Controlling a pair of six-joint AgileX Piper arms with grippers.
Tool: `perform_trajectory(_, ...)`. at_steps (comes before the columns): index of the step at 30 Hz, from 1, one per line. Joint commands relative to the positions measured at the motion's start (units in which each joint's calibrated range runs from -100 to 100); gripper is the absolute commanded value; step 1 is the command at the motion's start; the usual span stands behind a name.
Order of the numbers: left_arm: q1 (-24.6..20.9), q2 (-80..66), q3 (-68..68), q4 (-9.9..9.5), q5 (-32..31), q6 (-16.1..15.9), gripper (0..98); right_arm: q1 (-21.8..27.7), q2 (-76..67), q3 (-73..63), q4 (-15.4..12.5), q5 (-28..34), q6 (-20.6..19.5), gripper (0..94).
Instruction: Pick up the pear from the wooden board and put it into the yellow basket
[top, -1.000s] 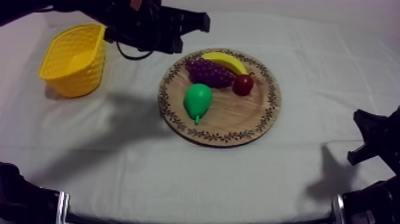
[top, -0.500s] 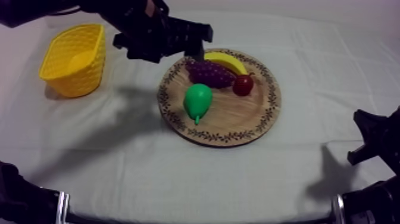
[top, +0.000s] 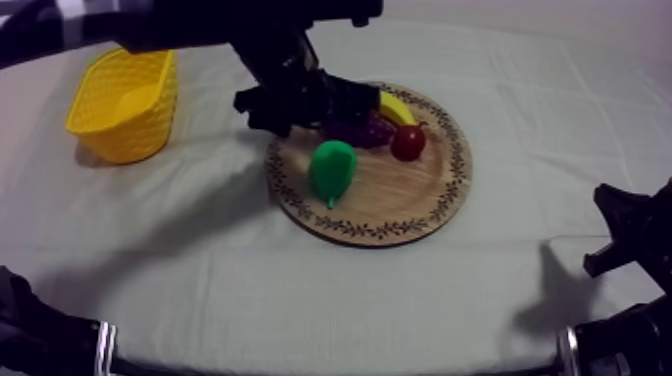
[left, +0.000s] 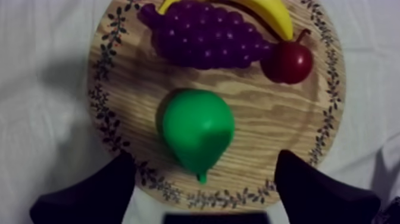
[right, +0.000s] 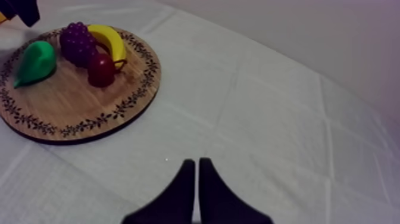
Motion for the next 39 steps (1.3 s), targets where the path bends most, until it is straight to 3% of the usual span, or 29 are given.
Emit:
perform_trajectory(1,0.0,3.7,-1.2,0.24,0.0,-0.2,86.8,0.0,0.0,0.0,0.0,0.0,0.0,0.5)
perform_trajectory(15,-1.6,16.4,-13.4,3.48,9.5,-4.4,87.4,0.0,0.0,0.0,0.0,0.0,0.0,0.5)
perform_trajectory(26,-2.4,20.8,-18.2,4.66,16.4,-5.1,82.9,0.0,0.0,0.0,0.0,0.0,0.0,0.5)
perform_trajectory(35,-2.3,22.0,-19.1,5.24,18.9,-5.7,68.2,0.0,0.0,0.0,0.0,0.0,0.0,0.5)
perform_trajectory(39,-2.1,22.8,-20.4,4.94,20.3,-5.2,49.0,0.0,0.0,0.0,0.0,0.0,0.0,0.5)
